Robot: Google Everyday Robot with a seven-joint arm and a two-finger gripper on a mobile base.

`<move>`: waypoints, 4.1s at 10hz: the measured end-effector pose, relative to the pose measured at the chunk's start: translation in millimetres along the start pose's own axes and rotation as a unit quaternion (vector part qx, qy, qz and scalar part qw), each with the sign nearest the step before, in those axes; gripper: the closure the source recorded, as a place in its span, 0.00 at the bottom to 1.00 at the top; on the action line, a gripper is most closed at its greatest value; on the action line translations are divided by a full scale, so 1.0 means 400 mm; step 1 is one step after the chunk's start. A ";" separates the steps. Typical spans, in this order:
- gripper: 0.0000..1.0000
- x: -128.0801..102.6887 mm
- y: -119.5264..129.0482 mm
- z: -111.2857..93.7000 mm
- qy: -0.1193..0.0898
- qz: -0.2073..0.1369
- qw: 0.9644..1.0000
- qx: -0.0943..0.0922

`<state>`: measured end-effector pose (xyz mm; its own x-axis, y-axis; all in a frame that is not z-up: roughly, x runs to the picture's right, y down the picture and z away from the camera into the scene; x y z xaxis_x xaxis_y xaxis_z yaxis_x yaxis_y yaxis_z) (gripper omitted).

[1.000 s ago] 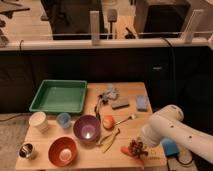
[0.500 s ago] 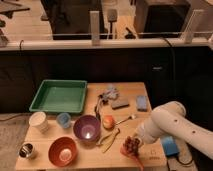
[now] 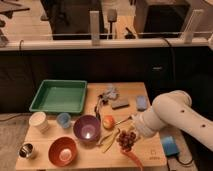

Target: Place grapes in red bowl

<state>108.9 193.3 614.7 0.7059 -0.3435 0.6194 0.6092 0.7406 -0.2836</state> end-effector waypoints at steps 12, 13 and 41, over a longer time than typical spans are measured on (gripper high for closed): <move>0.98 -0.345 -0.234 0.173 -0.014 -0.134 0.988 -0.075; 0.98 -0.364 -0.256 0.186 -0.015 -0.141 0.987 -0.080; 0.20 -0.441 -0.426 0.336 -0.069 -0.190 0.966 -0.163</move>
<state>-167.8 205.5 652.3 0.3689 -0.4578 0.8089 0.9115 0.3485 -0.2184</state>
